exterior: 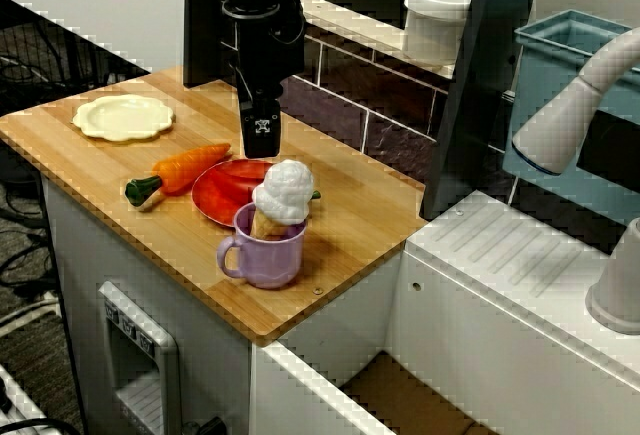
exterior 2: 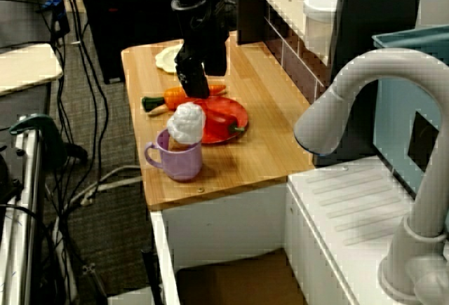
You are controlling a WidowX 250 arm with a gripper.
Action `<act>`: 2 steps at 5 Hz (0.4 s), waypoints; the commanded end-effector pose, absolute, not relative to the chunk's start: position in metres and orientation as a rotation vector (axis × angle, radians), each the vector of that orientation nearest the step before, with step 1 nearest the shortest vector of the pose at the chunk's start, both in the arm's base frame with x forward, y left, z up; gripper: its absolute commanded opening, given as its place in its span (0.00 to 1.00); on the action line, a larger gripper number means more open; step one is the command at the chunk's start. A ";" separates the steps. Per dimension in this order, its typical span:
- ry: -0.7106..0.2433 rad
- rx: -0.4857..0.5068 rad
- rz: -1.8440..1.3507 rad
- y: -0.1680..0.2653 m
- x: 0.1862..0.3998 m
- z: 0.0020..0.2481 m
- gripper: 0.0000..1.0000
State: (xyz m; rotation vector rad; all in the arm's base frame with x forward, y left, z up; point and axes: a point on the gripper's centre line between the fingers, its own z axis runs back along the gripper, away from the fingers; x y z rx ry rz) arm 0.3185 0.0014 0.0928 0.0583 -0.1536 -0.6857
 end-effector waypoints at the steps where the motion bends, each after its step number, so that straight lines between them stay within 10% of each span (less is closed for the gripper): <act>1: -0.154 0.058 -0.686 0.001 0.319 0.093 1.00; 2: -0.108 0.051 -0.664 0.008 0.323 0.102 1.00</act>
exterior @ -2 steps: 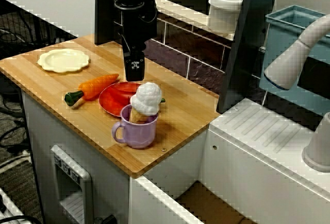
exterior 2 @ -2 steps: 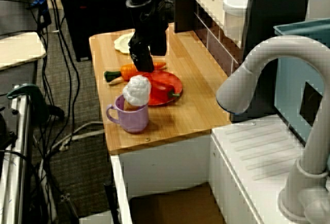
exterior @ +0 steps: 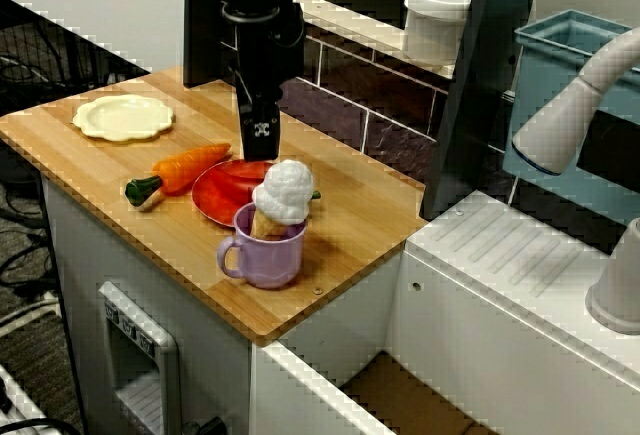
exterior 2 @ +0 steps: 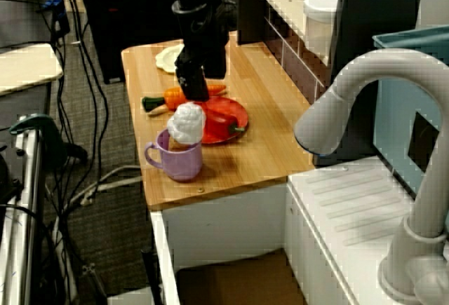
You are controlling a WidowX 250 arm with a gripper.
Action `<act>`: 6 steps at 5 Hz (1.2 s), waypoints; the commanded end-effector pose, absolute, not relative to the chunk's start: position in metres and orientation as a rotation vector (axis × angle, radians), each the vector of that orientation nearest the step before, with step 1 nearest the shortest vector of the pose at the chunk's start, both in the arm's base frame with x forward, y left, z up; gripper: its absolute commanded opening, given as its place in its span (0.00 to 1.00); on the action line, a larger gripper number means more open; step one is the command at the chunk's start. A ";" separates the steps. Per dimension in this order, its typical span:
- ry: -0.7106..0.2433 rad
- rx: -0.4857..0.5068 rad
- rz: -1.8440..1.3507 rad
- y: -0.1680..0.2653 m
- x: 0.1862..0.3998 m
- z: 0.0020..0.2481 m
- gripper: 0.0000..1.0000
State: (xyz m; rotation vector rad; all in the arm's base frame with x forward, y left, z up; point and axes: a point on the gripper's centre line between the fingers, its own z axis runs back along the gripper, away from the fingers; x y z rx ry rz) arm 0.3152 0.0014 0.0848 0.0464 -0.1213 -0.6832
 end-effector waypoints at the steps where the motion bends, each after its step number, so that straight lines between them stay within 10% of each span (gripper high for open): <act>1: -0.125 0.045 -0.661 0.018 0.321 0.117 1.00; 6: -0.150 0.210 0.029 0.071 0.284 0.094 1.00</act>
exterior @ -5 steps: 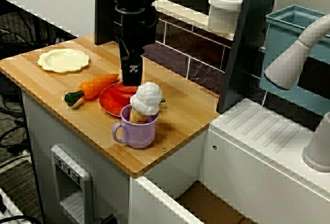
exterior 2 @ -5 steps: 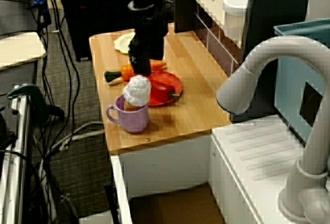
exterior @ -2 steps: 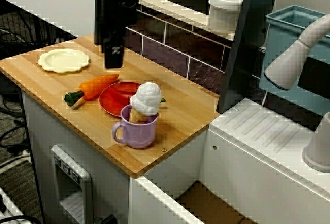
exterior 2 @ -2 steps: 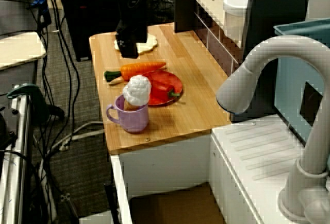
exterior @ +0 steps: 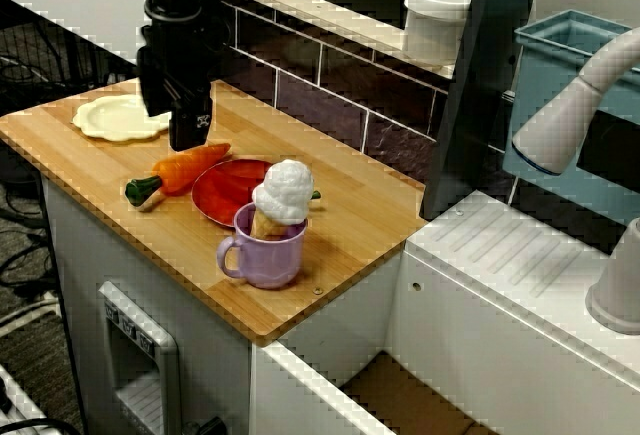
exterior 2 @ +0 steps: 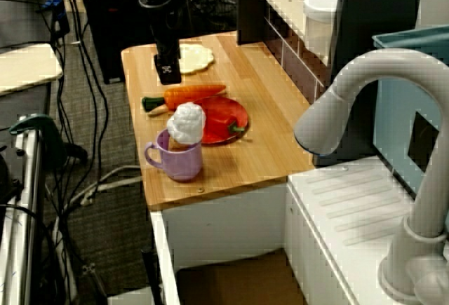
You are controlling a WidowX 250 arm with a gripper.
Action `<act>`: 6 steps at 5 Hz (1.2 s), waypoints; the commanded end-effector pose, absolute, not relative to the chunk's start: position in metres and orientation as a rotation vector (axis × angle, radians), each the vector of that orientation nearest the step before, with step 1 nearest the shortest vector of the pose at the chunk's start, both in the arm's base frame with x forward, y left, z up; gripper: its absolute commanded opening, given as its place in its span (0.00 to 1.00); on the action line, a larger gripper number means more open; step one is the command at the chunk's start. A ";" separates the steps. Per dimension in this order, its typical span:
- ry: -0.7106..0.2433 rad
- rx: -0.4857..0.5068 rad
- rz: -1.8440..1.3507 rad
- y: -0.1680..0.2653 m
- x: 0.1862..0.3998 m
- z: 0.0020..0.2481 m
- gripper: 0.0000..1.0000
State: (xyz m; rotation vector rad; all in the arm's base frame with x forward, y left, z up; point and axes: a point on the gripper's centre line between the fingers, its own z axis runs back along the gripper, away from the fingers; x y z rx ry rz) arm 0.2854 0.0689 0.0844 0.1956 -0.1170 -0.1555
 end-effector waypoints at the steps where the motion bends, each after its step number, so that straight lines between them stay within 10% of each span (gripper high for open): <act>1: -0.169 0.171 0.145 0.075 0.282 0.091 1.00; 6: -0.244 0.244 0.217 0.063 0.292 0.039 1.00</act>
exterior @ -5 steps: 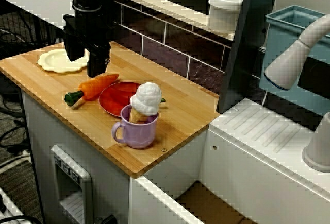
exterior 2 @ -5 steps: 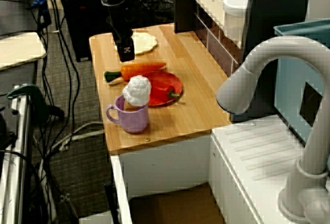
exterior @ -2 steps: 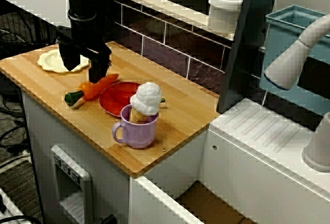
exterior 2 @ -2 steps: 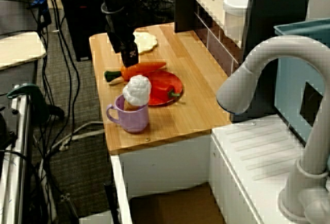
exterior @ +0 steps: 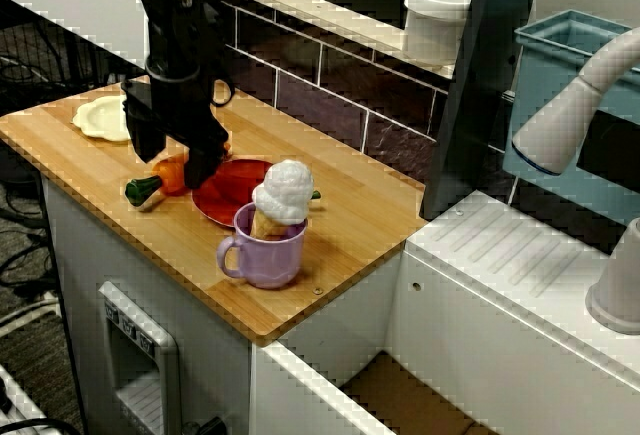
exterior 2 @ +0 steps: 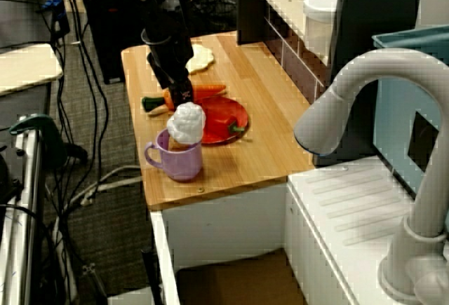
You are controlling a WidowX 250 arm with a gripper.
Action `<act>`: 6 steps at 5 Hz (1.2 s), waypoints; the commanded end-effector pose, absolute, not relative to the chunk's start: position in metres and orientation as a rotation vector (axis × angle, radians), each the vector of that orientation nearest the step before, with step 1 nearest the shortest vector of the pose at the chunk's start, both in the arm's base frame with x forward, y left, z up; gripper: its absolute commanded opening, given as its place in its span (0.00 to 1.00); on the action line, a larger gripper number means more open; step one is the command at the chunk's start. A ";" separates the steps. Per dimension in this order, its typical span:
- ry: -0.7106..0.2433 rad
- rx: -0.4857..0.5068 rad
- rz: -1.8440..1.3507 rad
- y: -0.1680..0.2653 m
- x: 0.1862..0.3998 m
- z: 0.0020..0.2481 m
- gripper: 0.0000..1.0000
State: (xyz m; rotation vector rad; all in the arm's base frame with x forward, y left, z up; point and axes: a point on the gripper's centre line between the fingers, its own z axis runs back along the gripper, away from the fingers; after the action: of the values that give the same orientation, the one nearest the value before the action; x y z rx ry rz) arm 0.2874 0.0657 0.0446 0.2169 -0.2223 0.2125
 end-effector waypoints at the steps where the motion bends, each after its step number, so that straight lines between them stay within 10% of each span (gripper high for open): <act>1: -0.241 0.247 0.209 0.061 0.293 0.037 1.00; 2: -0.237 0.248 0.192 0.061 0.293 0.037 1.00; 3: -0.234 0.241 0.186 0.064 0.293 0.039 0.00; 6: -0.210 0.170 0.204 0.072 0.299 0.071 0.00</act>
State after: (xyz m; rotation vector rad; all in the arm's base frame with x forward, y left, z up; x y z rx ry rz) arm 0.2927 0.0730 0.0483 0.1623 -0.1260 0.1966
